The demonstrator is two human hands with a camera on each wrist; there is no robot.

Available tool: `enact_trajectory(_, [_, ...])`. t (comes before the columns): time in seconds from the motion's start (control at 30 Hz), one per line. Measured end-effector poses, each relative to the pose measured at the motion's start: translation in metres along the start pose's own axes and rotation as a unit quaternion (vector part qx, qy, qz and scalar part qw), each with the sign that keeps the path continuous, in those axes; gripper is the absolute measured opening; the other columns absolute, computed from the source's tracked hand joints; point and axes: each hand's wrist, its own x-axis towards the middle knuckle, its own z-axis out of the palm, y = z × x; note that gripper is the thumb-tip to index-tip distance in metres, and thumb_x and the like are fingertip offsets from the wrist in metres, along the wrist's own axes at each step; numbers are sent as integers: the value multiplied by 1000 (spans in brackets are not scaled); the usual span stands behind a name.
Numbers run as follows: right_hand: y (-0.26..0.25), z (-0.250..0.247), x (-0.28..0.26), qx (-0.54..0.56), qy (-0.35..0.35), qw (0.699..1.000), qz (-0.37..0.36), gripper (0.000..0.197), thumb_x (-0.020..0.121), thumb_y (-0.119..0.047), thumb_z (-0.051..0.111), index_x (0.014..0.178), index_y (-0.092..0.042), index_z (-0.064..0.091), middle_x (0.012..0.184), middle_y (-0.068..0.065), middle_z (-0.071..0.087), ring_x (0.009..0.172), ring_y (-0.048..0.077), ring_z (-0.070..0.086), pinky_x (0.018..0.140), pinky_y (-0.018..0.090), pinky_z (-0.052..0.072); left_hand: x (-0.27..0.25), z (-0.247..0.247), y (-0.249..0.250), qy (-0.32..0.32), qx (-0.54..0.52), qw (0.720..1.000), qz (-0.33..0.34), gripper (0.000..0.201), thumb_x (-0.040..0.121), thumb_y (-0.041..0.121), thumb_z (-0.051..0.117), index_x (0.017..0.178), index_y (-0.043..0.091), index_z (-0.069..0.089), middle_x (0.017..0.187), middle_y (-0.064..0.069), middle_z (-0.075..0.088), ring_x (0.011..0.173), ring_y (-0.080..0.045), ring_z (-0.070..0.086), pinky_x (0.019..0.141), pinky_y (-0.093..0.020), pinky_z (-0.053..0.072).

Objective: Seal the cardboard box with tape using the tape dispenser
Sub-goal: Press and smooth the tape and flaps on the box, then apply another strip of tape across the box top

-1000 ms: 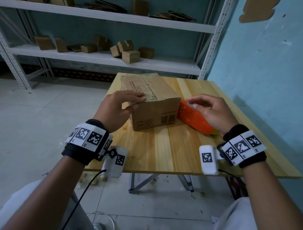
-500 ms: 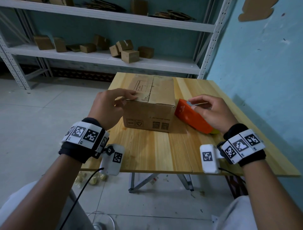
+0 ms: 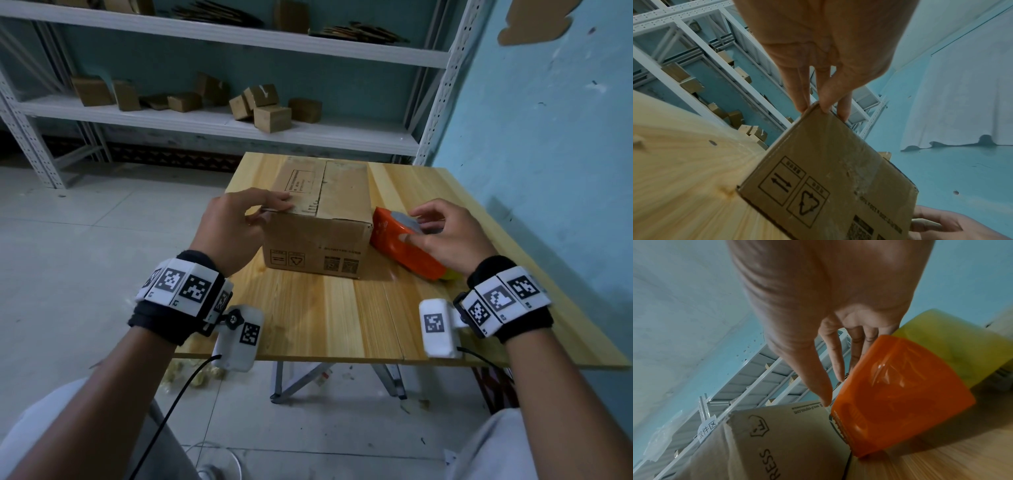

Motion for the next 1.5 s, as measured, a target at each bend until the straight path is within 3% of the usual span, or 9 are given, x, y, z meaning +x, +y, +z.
enact_trajectory(0.27, [3,-2,2,-54,-13,996,69,47,73,-31,84,105,-20,51,102,-2,56,93,15,54,70,27,40,-3,4,3,7,-2,1000,-2,28,91,2,55,106,21,70,119,11,64,117,-6,52,82,-6,46])
enact_trajectory(0.53, [-1,1,8,-115,-40,987,103,61,76,-43,81,119,-17,45,114,6,60,91,20,55,69,30,43,-1,6,10,5,-8,1000,-26,27,93,4,54,102,22,71,117,11,66,117,-9,54,77,-2,42])
enact_trajectory(0.7, [-3,0,7,-135,-50,984,106,67,76,-47,79,123,-17,42,118,8,60,89,21,54,60,27,40,-3,7,13,8,-3,1000,-29,26,92,4,54,101,20,71,117,9,66,117,-13,55,86,-17,48])
enact_trajectory(0.8, [-7,1,6,-143,-53,982,107,72,75,-47,80,126,-16,39,119,9,59,89,23,55,67,31,44,-2,7,15,10,-6,999,-33,25,92,5,54,98,22,72,115,10,67,115,-14,57,92,-34,52])
enact_trajectory(0.9, [-9,2,5,-148,-58,981,109,74,76,-46,79,128,-15,37,119,11,59,91,26,59,71,35,48,-2,7,16,8,-7,999,-38,25,91,5,55,96,22,72,114,11,68,115,-14,57,91,-30,51])
enact_trajectory(1.1, [-7,0,4,-153,-65,981,98,60,81,-44,75,122,-18,39,109,6,58,88,24,60,68,32,48,-1,7,16,8,11,999,-33,26,92,3,52,98,19,72,117,8,67,114,-14,57,76,-8,43])
enact_trajectory(1.23, [-7,-7,-4,-143,-39,985,85,48,87,-38,69,123,-22,42,105,4,57,83,22,56,69,30,45,-3,10,17,10,30,999,-20,26,92,4,51,97,20,70,118,8,67,111,-14,58,75,-16,49])
enact_trajectory(1.37, [-9,-22,-14,-83,16,994,72,38,97,-34,54,132,-21,46,108,4,55,90,23,52,78,32,41,-6,13,21,9,66,998,12,23,90,6,52,95,20,70,114,9,67,109,-16,59,83,-33,54])
enact_trajectory(1.5, [-15,-46,-19,67,99,992,50,23,99,-33,51,115,-19,60,106,6,63,92,22,55,77,31,40,-8,15,23,-7,77,996,40,23,89,8,53,95,22,70,111,11,67,106,-18,58,83,-41,54])
